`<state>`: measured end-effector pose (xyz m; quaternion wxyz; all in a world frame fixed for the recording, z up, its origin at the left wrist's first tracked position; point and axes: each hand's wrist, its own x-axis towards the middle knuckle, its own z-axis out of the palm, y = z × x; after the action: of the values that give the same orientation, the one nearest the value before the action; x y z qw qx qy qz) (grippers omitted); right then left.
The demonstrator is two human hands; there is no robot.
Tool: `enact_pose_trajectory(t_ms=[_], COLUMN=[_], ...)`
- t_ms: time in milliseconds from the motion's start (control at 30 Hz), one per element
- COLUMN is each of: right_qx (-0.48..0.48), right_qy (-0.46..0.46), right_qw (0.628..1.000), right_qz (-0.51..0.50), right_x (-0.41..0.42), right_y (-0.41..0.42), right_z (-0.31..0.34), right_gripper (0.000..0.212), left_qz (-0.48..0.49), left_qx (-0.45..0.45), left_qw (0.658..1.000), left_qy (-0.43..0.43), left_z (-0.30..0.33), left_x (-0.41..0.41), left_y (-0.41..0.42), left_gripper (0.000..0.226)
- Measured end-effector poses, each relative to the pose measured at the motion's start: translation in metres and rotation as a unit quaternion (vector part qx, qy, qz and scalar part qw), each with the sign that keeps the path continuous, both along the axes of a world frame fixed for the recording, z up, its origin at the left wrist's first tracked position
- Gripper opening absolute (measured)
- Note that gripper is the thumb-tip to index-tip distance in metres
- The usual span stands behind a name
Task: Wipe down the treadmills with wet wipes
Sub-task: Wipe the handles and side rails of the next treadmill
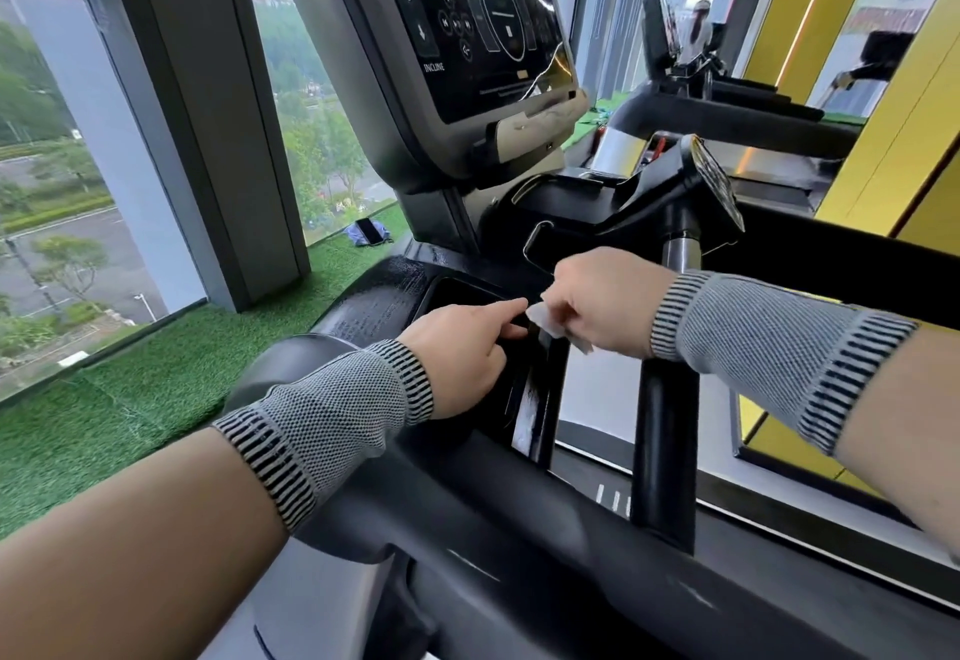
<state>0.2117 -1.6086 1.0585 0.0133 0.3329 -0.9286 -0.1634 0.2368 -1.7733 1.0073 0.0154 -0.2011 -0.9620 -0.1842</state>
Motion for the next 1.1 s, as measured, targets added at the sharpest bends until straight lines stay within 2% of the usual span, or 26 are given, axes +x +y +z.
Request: enact_pose_trajectory(t_ms=[100, 233, 367, 500, 633, 767, 900, 1033, 1100], right_qx=[0.019, 0.054, 0.027, -0.011, -0.094, -0.105, -0.106, -0.115, -0.152], right_qy=[0.010, -0.005, 0.016, 0.058, 0.049, 0.041, 0.028, 0.033, 0.029], right_qw=[1.000, 0.997, 0.999, 0.998, 0.990, 0.983, 0.985, 0.985, 0.977], right_qz=[-0.004, 0.053, 0.012, -0.035, -0.098, -0.147, -0.132, -0.125, -0.149], right_x=[0.001, 0.028, 0.014, -0.020, -0.030, -0.027, -0.014, -0.023, -0.029], right_y=[-0.002, -0.012, -0.009, -0.005, -0.003, 0.003, 0.004, 0.001, 0.001], right_z=[-0.001, -0.012, -0.003, 0.003, 0.003, -0.003, -0.008, -0.005, -0.002], right_gripper=[0.015, 0.017, 0.024, 0.018, 0.020, 0.019, 0.011, 0.019, 0.018], left_qz=[-0.005, -0.002, -0.006, -0.005, -0.004, -0.004, 0.003, 0.012, 0.012], left_qx=[0.004, 0.013, 0.021, 0.053, 0.070, 0.072, 0.081, 0.089, 0.099], left_qw=[1.000, 0.999, 0.999, 0.997, 0.995, 0.995, 0.994, 0.994, 0.992], left_qy=[-0.007, -0.030, -0.035, -0.060, -0.073, -0.070, -0.069, -0.070, -0.075], left_z=[0.002, 0.003, 0.003, 0.003, 0.003, 0.003, 0.004, 0.005, 0.003], left_x=[0.000, -0.007, -0.010, -0.008, -0.006, -0.003, -0.008, -0.011, -0.009], left_y=[0.001, 0.002, 0.002, 0.002, 0.002, 0.002, 0.004, 0.006, 0.006], left_gripper=[0.064, 0.064, 0.066, 0.067, 0.066, 0.065, 0.065, 0.067, 0.066])
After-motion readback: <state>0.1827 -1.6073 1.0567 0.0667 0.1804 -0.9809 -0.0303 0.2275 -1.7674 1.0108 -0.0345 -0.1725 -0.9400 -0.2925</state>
